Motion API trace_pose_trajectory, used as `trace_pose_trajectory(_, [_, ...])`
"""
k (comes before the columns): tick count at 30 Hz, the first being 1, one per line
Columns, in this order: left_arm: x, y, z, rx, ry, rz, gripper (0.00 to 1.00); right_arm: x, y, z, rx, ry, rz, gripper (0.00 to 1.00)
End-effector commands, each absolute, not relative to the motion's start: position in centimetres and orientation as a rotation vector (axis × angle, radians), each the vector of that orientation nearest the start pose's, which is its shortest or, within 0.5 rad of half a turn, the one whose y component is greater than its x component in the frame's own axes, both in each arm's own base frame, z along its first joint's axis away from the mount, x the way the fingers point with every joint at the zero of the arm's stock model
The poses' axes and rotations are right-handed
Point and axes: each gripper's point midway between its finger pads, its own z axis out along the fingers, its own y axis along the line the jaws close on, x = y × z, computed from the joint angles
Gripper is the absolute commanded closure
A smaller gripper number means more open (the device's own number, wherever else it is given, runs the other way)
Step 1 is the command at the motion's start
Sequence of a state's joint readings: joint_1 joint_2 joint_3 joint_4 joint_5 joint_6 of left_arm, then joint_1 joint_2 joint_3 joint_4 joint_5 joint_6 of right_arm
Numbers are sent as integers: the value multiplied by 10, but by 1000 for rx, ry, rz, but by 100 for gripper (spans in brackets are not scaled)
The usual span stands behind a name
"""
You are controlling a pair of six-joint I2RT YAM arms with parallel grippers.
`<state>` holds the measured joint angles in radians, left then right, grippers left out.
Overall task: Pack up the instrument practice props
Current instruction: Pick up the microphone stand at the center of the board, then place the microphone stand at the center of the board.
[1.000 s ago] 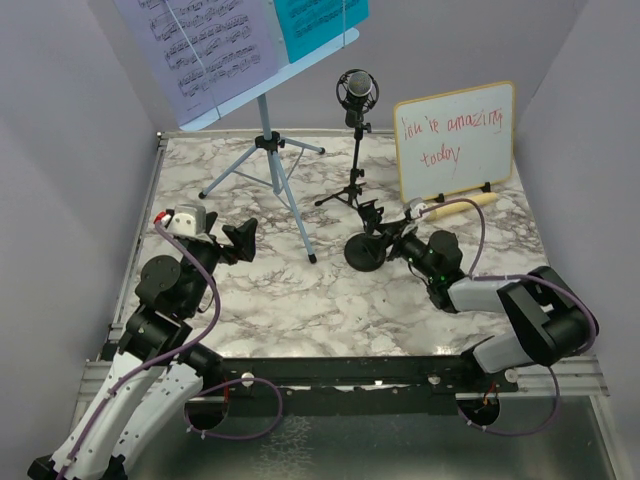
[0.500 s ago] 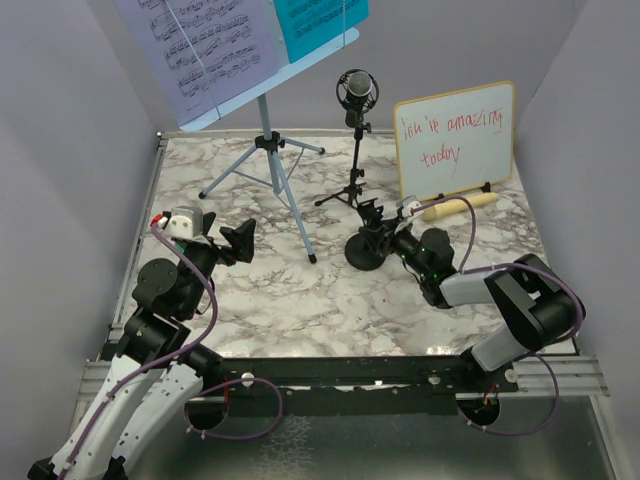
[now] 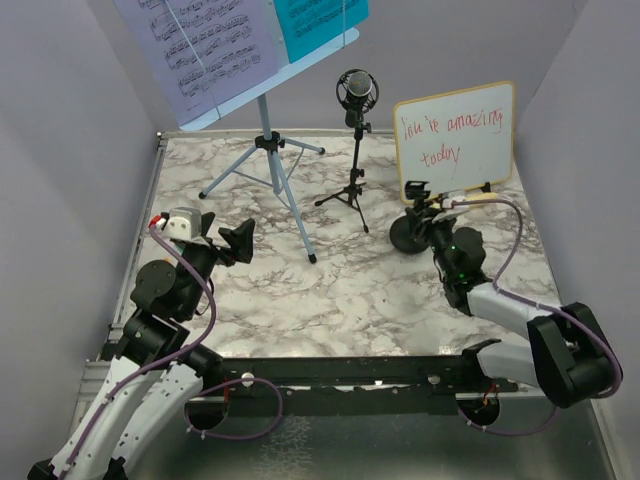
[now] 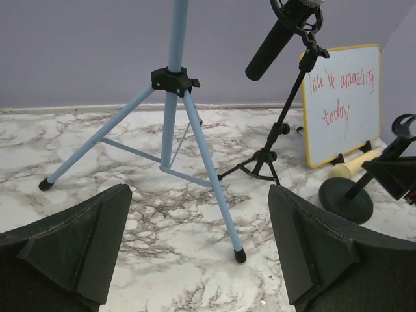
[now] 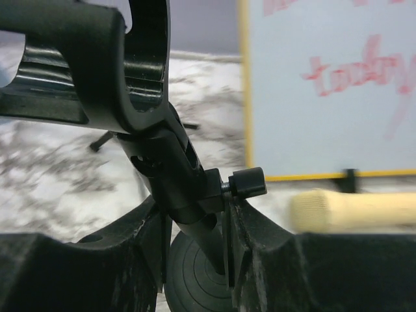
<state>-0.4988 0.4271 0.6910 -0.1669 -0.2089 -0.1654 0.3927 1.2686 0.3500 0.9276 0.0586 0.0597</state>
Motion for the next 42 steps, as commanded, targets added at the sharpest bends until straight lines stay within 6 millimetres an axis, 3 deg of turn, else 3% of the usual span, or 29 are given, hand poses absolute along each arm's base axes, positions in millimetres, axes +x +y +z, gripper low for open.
trace_pose_trajectory(1, [231,-95,328,97,1474,-388,6,369,67,204,43,1485,150,100])
trace_pose_trajectory(5, [229,-96,329,101,1470,-395,6,362,-1,212,233,1448,-36,99])
trace_pose_trajectory(11, [228,-95,331,102,1462,-398,6,343,-99,204,543,1374,-288,100])
trace_pose_trajectory(14, [227,-95,331,102,1460,-397,6,343,-127,205,625,1318,-343,100])
trace_pose_trajectory(21, [228,-94,330,100,1465,-388,6,363,-179,198,735,1264,-414,99])
trace_pose_trajectory(27, [230,-95,327,103,1474,-384,6,386,-207,184,790,1250,-381,99])
trace_pose_trajectory(31, [230,-95,326,104,1478,-381,6,392,-211,170,792,1293,-396,92])
trace_pose_trajectory(36, [231,-96,325,108,1480,-383,6,400,-197,161,726,1389,-333,56])
trace_pose_trajectory(42, [230,-96,326,108,1476,-387,6,388,-192,147,823,1524,-318,32])
